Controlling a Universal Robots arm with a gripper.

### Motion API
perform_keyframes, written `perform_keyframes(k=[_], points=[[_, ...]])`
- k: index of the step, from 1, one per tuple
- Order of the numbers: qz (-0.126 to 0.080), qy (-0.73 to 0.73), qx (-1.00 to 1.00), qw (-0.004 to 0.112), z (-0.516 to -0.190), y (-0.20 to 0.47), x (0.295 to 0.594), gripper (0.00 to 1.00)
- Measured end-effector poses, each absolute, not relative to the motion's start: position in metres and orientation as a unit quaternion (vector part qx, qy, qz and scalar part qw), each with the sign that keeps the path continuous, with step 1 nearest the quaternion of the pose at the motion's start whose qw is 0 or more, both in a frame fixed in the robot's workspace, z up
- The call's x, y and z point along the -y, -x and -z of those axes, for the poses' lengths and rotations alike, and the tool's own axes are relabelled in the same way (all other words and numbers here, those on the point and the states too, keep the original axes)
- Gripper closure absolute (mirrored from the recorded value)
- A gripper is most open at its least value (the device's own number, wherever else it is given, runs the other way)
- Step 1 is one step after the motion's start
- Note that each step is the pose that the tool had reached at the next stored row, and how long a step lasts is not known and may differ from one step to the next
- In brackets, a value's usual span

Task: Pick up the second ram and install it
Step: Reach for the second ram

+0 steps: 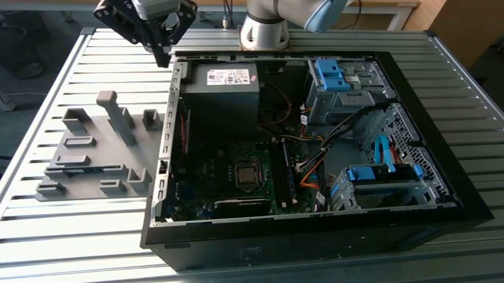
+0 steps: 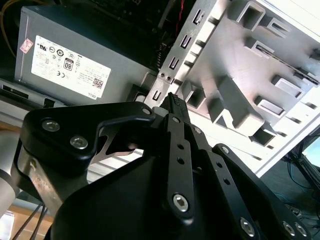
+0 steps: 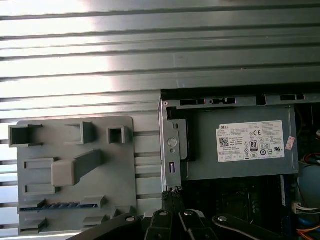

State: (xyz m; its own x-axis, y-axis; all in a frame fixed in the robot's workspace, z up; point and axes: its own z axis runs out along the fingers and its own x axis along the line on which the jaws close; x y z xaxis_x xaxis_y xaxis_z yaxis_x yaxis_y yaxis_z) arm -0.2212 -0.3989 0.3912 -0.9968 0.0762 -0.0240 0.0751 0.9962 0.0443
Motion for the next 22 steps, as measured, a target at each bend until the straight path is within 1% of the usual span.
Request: perform_keyframes(k=[22], points=[[-0.022, -0.038, -0.999, 0.013, -0.390, 0.234, 0.399, 0.89]])
